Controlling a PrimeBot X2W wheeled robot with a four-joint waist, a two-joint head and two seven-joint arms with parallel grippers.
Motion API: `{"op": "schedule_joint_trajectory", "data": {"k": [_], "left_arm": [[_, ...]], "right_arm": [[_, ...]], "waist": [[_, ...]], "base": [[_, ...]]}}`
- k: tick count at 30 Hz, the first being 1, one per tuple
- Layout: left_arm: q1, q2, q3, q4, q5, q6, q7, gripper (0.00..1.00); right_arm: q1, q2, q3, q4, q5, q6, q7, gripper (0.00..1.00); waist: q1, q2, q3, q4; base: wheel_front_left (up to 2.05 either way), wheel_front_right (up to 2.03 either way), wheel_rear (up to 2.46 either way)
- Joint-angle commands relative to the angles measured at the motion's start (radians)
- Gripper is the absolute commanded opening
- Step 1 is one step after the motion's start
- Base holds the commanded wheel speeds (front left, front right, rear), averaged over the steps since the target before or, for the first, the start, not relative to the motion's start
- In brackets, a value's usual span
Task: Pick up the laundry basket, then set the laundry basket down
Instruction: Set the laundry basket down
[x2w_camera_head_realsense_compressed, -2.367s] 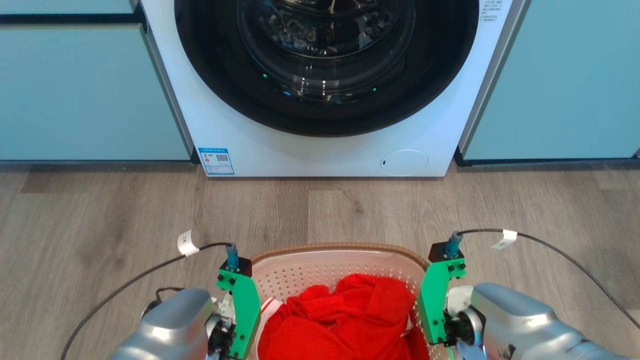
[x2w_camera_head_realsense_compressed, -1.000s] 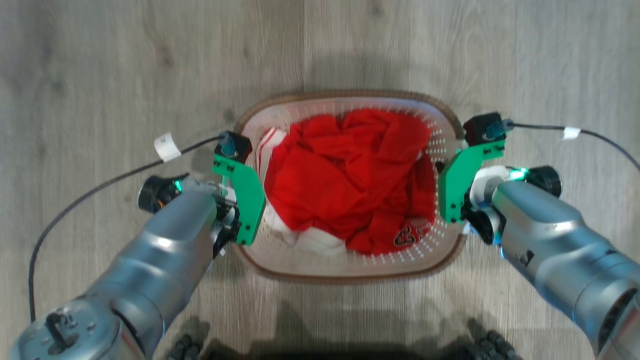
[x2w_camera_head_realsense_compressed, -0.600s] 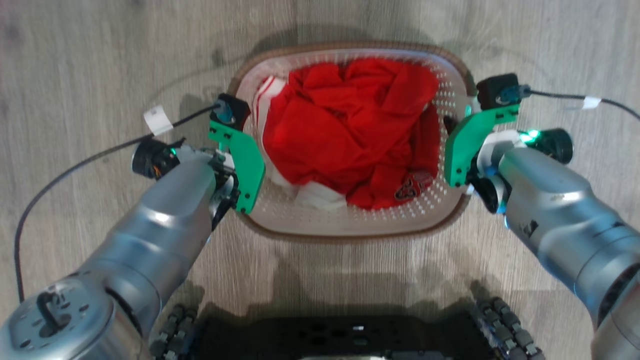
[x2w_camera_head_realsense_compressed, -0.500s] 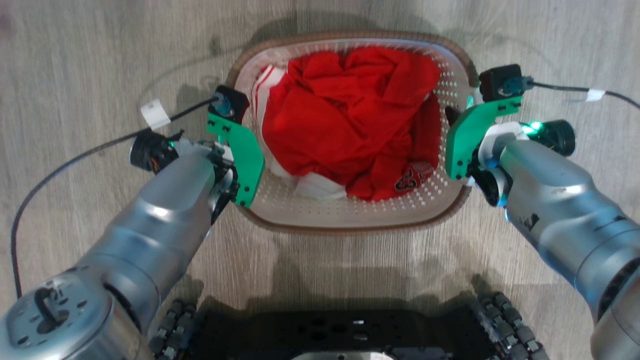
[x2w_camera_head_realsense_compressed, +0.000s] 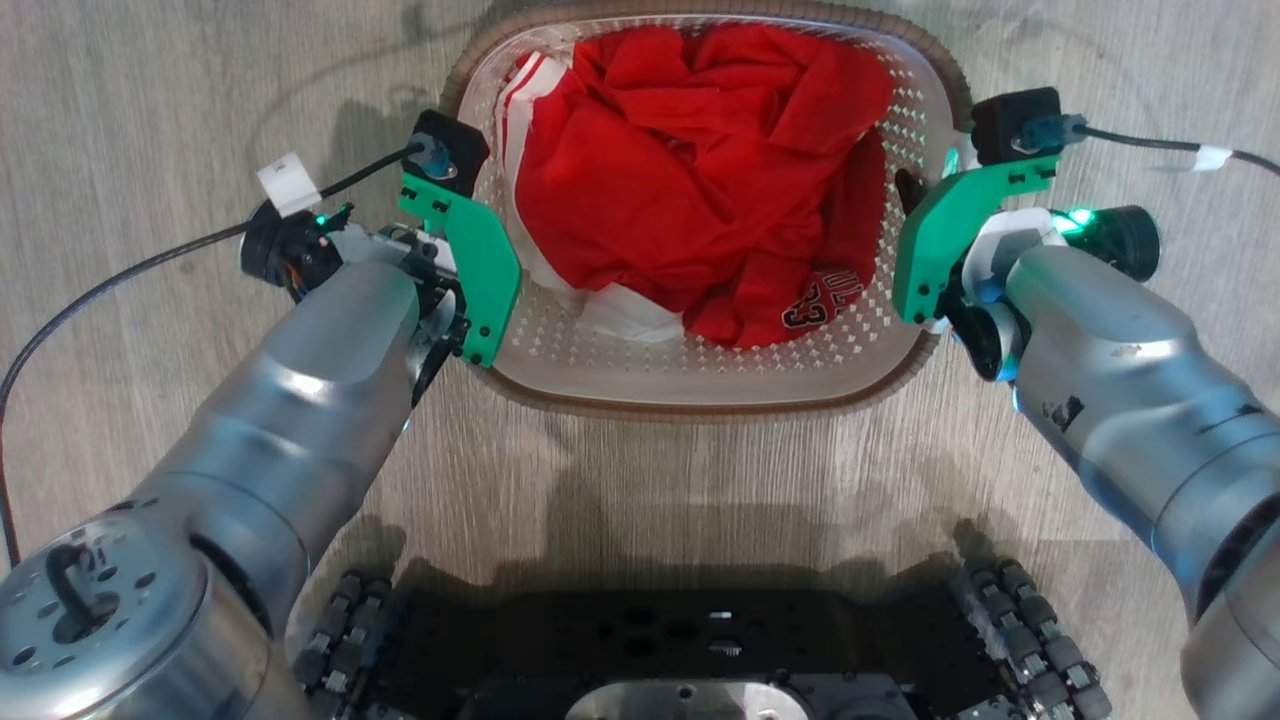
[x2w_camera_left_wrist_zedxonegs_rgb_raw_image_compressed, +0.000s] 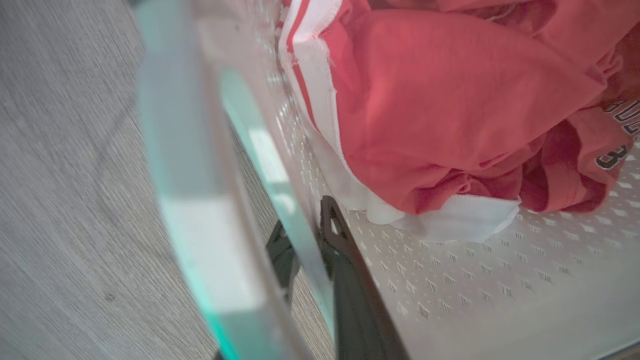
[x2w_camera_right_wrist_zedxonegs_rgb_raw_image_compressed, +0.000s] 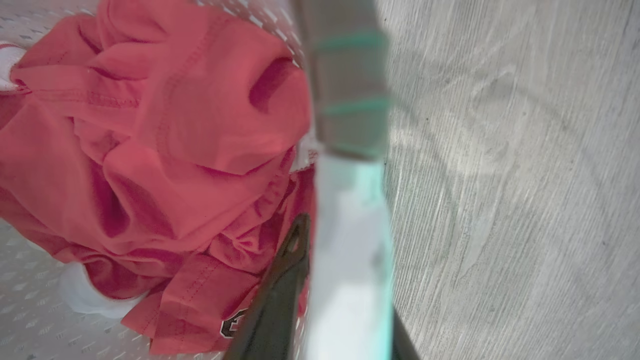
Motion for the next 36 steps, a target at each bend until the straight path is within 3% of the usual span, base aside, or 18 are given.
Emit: {"op": "schedule_joint_trajectory", "data": {"k": [1,8,12,13,15,16,17,18,19,26,36], "left_arm": [[-0.006,-0.002,-0.009,-0.021,0.027,-0.003,-0.007,0.00],[-0.017,-0.002,-0.009,-0.034,0.026,0.006,-0.015,0.00],[-0.020,-0.002,-0.009,-0.037,0.024,0.038,-0.042,0.00],[-0.020,-0.002,-0.009,-0.037,0.024,0.039,-0.043,0.07],[-0.021,-0.002,-0.009,-0.039,0.026,0.048,-0.048,0.38],[-0.021,-0.002,-0.009,-0.039,0.028,0.056,-0.053,0.50],[-0.022,-0.002,-0.009,-0.039,0.030,0.066,-0.060,0.98],[-0.022,-0.002,-0.009,-0.038,0.028,0.077,-0.064,1.00],[-0.022,-0.002,-0.009,-0.038,0.024,0.083,-0.066,1.00],[-0.021,-0.002,-0.008,-0.038,0.021,0.112,-0.070,1.00],[-0.025,-0.002,-0.009,-0.033,0.021,0.118,-0.094,1.00]], "right_arm": [[0.029,0.025,0.015,-0.017,-0.012,0.015,-0.013,0.00],[0.012,0.025,0.016,-0.004,-0.019,0.015,-0.011,0.00],[0.006,0.028,0.016,0.001,-0.019,0.015,-0.013,0.00],[0.005,0.029,0.016,0.002,-0.019,0.015,-0.014,0.00],[0.003,0.030,0.016,0.006,-0.018,0.015,-0.015,0.00],[0.003,0.030,0.016,0.010,-0.018,0.015,-0.016,0.10],[0.002,0.031,0.016,0.016,-0.018,0.015,-0.020,0.40],[0.001,0.031,0.016,0.023,-0.019,0.015,-0.024,0.87],[0.001,0.033,0.016,0.030,-0.019,0.015,-0.026,1.00],[0.005,0.040,0.016,0.054,-0.011,0.015,-0.028,1.00],[0.010,0.052,0.005,0.088,0.010,0.015,-0.038,1.00]], "waist": [[0.0000,0.0000,0.001,0.000],[0.0000,0.0000,0.023,0.009],[0.0000,0.0000,0.027,0.012],[0.0000,0.0000,0.028,0.012],[0.0000,0.0000,0.029,0.013],[0.0000,0.0000,0.029,0.014],[0.0000,0.0000,0.029,0.014],[0.0000,0.0000,0.030,0.015],[0.0000,0.0000,0.030,0.015],[0.0000,0.0000,0.025,0.019],[0.0000,0.0000,0.011,0.016]], "base": [[0.00,0.00,0.00],[0.00,0.00,0.00],[0.00,0.00,0.00],[0.00,0.00,0.00],[0.00,0.00,0.00],[0.00,0.00,0.00],[0.00,0.00,0.00],[0.00,0.00,0.00],[0.00,0.00,0.00],[0.00,0.00,0.00],[0.00,0.00,0.00]]}}
